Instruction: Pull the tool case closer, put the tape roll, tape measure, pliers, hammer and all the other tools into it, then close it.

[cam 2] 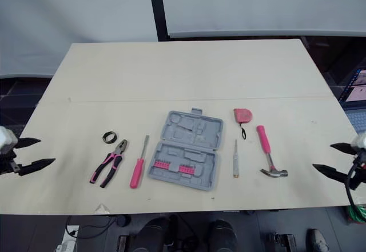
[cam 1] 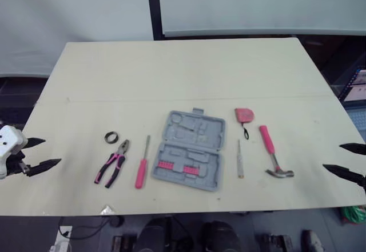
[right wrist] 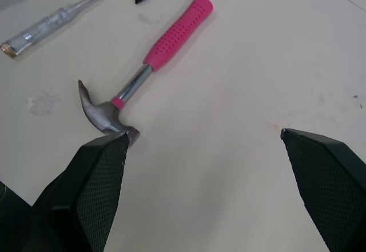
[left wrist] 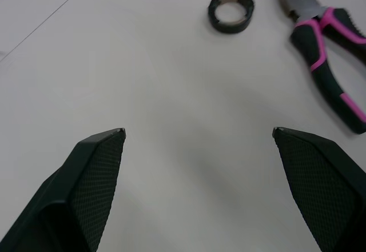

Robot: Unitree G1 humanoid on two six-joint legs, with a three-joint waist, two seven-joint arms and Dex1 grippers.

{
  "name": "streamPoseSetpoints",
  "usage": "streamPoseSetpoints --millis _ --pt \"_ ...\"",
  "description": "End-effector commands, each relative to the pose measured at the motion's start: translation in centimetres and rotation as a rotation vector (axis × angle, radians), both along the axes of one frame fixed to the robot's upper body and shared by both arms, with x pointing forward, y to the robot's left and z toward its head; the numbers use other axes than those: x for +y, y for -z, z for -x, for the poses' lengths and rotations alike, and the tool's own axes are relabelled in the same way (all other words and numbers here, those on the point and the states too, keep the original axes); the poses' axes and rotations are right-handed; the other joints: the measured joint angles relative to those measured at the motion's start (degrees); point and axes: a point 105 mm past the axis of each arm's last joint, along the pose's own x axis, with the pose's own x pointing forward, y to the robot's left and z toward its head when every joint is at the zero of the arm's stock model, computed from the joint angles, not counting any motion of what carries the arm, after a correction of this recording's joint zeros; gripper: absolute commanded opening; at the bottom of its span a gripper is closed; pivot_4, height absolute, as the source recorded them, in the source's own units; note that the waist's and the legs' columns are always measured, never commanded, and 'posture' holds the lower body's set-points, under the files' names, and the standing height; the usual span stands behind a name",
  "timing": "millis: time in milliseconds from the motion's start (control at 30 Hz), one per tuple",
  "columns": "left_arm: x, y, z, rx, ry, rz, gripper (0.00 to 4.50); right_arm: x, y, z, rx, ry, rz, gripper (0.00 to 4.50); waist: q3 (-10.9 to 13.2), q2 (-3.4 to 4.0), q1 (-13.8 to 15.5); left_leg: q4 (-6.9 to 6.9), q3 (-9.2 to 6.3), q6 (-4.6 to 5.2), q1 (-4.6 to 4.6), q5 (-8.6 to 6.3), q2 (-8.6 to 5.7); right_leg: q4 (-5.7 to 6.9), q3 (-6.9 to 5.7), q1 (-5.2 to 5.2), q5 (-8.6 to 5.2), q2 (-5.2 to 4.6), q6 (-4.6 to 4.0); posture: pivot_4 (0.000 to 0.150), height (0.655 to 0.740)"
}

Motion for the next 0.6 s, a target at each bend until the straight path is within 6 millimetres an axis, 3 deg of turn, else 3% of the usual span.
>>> streamPoseSetpoints --millis 33,233,433,600 --pt "-1.8 -1.5 -0.8 -0.023 0.09 -0.007 4.45 1.3 -1.5 -0.3 -0.06 -0.031 -0.003 4.5 0.0 0.0 0.0 0.01 0.0 0.0 0.0 0.0 0.0 0.01 0.0 0.0 0.0 0.01 0.0 0.15 0.7278" --pt "-5.3 -2.5 -1.9 0.006 0.258 -0.012 4.45 5.2 -2.2 -0.5 -0.067 -0.13 -0.028 4.5 0.0 0.0 0.0 0.03 0.0 0.07 -0.03 0.04 0.03 0.01 0.02 -0.01 0.0 0.05 0.0 0.15 0.7278" --pt "-9.4 -2.3 -3.4 0.049 0.454 -0.02 4.45 9.4 -1.2 -0.5 -0.031 -0.231 -0.043 4.5 0.0 0.0 0.4 0.28 -0.01 0.13 -0.09 0.02 0.08 0.03 0.03 0.02 0.0 0.12 0.0 0.15 0.7278" --pt "-13.0 -1.3 -5.7 0.06 0.584 -0.045 4.45 12.7 0.7 -1.8 -0.003 -0.282 -0.046 4.5 0.0 0.0 1.2 0.48 0.0 0.19 -0.13 0.04 0.11 0.12 0.08 0.02 0.01 0.21 0.01 0.15 0.7278"
